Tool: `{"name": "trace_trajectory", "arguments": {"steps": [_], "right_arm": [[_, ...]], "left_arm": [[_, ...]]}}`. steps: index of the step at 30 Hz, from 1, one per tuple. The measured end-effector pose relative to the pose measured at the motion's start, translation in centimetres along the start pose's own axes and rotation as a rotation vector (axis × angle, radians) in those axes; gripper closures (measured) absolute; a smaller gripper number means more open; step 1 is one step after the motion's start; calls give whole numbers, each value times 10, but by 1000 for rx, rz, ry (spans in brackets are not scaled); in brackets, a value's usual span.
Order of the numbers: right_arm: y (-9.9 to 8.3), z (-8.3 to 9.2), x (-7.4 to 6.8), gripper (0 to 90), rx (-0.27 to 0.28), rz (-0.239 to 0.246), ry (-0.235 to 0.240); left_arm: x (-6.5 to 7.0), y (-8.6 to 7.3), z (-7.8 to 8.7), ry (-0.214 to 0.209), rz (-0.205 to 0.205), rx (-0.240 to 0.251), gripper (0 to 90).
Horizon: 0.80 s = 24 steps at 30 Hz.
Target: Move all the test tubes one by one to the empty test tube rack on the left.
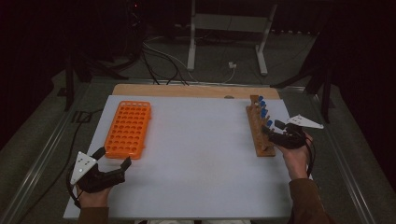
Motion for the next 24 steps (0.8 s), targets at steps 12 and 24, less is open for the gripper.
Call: {"name": "trace_trajectory", "arguments": {"steps": [12,24], "right_arm": [[-8,-17,3,710,-31,-38,24],[-3,-19,0,765,-41,24,-42]], "left_arm": [[-2,-1,-1,8,14,-6,10],[-2,-1,-1,19,11,-25,10]]}}
Point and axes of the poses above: each handheld gripper's, and its own axes: z roughly backward along the jaws, y roughly out of its top, x roughly to its right, the point moved 4 cm from there along -z, roughly forward along the jaws, and after that the axes turned 10 degrees about z, right-handed, at the moved point
